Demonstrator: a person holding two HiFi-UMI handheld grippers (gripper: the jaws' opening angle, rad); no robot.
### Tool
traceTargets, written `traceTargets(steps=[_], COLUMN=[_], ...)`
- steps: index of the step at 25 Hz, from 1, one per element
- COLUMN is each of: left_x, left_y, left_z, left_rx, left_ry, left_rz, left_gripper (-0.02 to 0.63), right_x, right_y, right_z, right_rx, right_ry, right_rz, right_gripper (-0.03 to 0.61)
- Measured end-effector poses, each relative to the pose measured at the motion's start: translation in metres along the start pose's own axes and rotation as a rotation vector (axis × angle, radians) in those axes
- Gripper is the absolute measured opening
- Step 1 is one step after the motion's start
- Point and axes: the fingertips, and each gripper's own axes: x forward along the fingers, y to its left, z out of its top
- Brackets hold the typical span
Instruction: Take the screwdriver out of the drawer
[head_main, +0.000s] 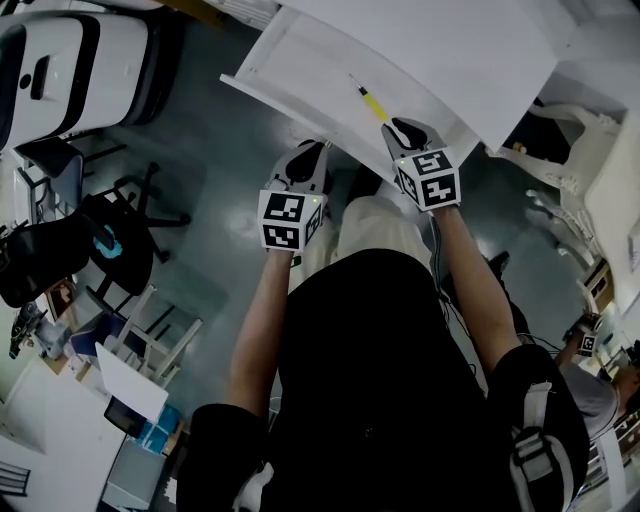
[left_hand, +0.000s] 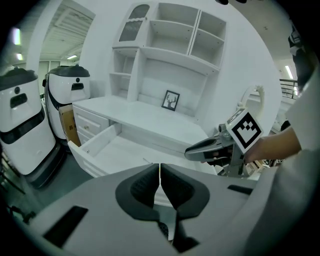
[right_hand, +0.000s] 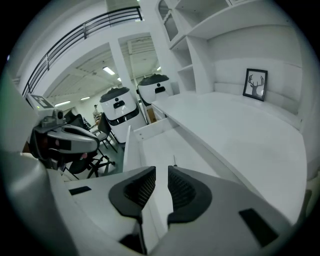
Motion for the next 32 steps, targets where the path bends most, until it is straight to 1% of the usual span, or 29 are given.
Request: traceTargets(steps=[6, 13, 17, 21, 27, 32], left_x=[0.001, 0.010, 0.017, 0.023, 0.024, 0.021], left_y=[0.001, 0.001, 0.001, 0.003, 0.013, 0.024], left_z=[-0.003, -0.008, -0.011, -0.015, -0.017, -0.018], left_rx=[-0.032, -0.037, -0.051, -0.066, -0.075, -0.073], left_ry=[0.011, 0.047, 0.054, 0.064, 0.076, 0.082], left_rz=[-0.016, -0.046, -0.049, -0.051, -0.051, -0.037], left_gripper=[0.028, 0.029, 0.028, 0.029, 0.029, 0.029], right_x=[0.040, 0.083, 0.104, 0.123, 0.146, 0.158], right_y=[-0.016, -0.032, -0.040, -0.044, -0.046, -0.047], right_z=[-0.012, -0.029, -0.038, -0.047, -0.055, -0.060], right_rx=[-0.016, -0.020, -0.048, -0.059, -0.088, -0.108], right_ry=[0.074, 0.158, 0.199, 0.240, 0.292, 0.313], right_rz=[-0.033, -0.055, -0.065, -0.059, -0.074, -0.088], right_gripper=[0.111, 0.138, 0.147, 0.147, 0.147, 0.129])
